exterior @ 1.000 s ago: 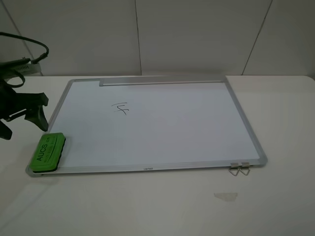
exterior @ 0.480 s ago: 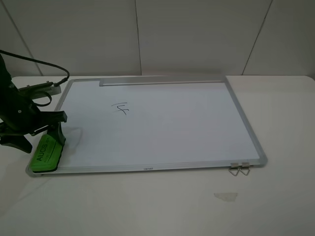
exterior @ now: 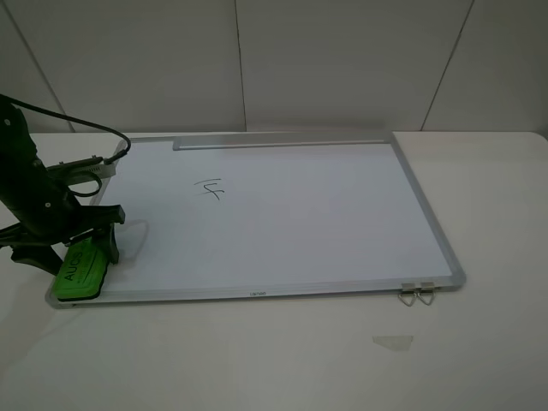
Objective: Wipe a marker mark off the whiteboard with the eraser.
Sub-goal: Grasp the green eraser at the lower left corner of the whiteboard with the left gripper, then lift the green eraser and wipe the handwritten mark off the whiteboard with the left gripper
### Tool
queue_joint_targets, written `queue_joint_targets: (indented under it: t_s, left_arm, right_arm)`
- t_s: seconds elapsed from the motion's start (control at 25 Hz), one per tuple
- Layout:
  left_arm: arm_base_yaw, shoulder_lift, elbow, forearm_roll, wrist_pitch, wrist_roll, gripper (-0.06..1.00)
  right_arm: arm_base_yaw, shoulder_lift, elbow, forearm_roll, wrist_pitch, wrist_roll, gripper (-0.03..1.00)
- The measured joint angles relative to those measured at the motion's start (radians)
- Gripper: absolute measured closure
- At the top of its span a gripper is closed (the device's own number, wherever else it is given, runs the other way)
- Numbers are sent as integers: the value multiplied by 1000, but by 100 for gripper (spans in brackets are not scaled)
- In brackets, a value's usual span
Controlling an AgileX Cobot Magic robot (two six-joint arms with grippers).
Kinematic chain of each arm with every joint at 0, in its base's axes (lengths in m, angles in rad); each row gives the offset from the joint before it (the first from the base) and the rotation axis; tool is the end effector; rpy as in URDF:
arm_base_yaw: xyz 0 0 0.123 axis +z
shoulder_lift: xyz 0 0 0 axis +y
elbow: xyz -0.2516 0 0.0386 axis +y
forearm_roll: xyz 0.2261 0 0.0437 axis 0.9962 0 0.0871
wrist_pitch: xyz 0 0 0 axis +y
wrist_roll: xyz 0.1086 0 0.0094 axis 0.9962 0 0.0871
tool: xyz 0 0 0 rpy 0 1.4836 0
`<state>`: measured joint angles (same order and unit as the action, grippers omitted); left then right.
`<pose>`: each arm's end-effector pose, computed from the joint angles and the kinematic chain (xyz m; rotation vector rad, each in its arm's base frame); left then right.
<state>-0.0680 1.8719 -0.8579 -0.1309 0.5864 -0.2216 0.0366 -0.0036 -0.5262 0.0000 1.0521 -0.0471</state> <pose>0.2735 -0.0265 0.0745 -0.4019 3.0667 -0.1285 0.0201 0.0007 0.2666 -0.0839 2.0041 -0.0067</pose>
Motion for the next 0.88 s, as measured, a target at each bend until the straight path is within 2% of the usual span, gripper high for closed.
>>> queue_joint_targets:
  t_s: [0.12,0.24,0.72,0.88]
  left_arm:
    - [0,0,-2,3,7,3,23]
    - [0,4,-2,3,17,-4,34]
    - [0,-5,-3,2,30,15,34]
    - [0,-69,0,1,50,23,34]
  right_arm:
    - [0,0,0,0,0,0,15]
    - [0,0,0,0,0,0,15]
    - [0,0,0,0,0,0,15]
    - [0,0,0,0,0,0,15]
